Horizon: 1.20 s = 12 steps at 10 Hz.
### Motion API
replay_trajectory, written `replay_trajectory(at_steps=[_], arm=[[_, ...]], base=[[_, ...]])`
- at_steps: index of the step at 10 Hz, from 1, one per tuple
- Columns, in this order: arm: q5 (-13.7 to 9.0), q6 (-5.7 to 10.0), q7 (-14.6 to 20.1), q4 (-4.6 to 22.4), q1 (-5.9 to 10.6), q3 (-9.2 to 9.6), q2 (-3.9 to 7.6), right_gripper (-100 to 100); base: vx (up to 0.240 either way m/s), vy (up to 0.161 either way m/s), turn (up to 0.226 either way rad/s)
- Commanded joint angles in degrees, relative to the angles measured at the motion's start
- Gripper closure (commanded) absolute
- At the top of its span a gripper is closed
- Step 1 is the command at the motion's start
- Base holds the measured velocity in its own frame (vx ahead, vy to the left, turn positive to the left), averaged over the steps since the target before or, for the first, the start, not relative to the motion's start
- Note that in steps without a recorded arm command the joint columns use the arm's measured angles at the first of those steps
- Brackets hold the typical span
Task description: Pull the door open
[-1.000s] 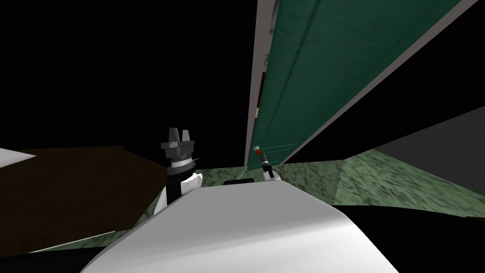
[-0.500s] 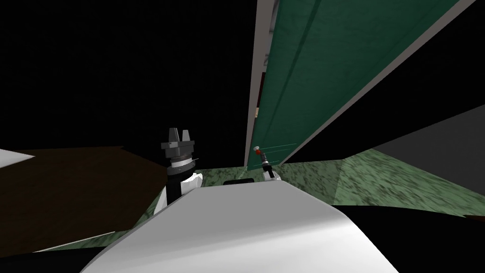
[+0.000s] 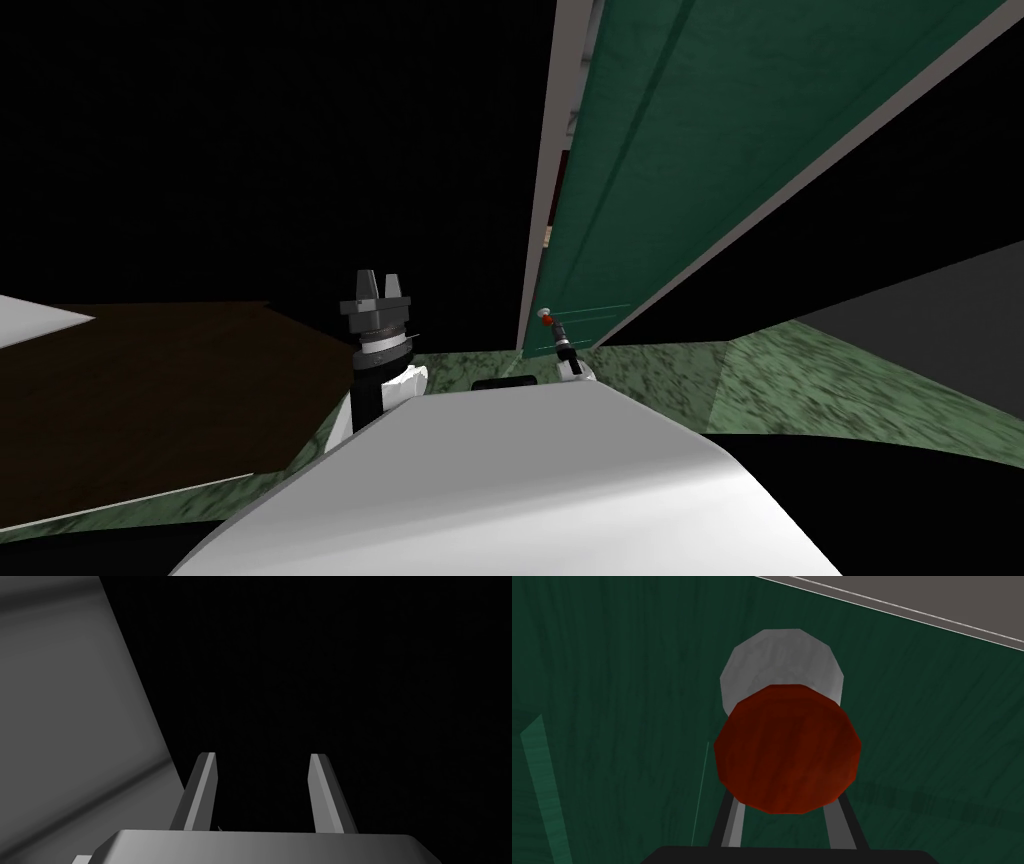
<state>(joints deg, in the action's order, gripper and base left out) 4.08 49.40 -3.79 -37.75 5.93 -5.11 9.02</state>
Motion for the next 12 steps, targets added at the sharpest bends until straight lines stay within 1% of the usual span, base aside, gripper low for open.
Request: replay_trajectory(at_steps=[1,2,3,5,6,7,8,9,11,12], arm=[[-0.42,0.54,2.8,0.4,0.2,1.08,-0.57,100],[-1.02,0.54,4.46,0.47,0.21,1.38,-0.39,100],[-1.02,0.54,4.76,0.47,0.21,1.38,-0.39,100],[-2.27,0.56,8.59,0.61,0.23,2.02,-0.01,100],[-2.27,0.56,8.83,0.61,0.23,2.02,-0.01,100],[-3.01,0.57,11.05,0.7,0.24,2.4,0.21,100],[-3.8,0.58,12.57,0.78,0.25,2.8,0.45,100],[-3.8,0.58,13.33,0.78,0.25,2.8,0.45,100],[-3.8,0.58,13.33,0.78,0.25,2.8,0.45,100],[-4.58,0.58,15.6,0.87,0.26,3.2,0.69,100]], base=[[-0.029,0.004,0.074],[-0.036,-0.003,0.066],[-0.024,0.004,0.027],[-0.032,0.0,0.066],[-0.032,0.002,0.027],[-0.038,0.002,0.069],[-0.047,-0.007,0.104],[-0.031,-0.019,0.036],[-0.002,0.005,-0.012],[-0.025,0.003,0.074]])
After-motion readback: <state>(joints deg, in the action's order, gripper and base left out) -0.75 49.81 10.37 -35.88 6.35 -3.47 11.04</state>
